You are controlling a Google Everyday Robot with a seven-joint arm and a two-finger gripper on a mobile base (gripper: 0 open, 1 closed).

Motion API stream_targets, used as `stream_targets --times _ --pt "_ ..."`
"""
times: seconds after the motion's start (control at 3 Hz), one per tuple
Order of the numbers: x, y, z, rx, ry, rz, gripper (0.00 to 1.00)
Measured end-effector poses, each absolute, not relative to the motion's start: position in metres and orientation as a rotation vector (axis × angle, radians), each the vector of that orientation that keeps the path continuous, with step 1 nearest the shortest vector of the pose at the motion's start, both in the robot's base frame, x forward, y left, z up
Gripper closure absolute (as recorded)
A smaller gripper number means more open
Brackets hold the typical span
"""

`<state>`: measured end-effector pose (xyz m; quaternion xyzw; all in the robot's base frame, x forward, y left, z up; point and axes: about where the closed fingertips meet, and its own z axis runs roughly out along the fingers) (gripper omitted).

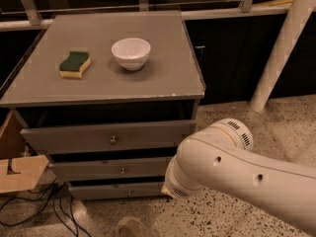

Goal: Open middle drawer

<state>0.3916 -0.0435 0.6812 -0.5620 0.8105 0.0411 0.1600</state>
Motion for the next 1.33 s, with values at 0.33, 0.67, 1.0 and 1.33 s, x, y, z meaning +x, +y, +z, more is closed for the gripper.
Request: stream_targets --times 0.33,0.67,1.0,1.33 --pt "0.400 -0.016 0.667 -1.579 2.307 0.140 1.00" --pt "0.429 0.027 0.648 -1.584 2.232 0.160 1.00" --pt "0.431 0.029 0.647 -1.589 2.224 0.158 1.00" --pt "0.432 0.028 0.637 -1.584 2.250 0.146 1.00"
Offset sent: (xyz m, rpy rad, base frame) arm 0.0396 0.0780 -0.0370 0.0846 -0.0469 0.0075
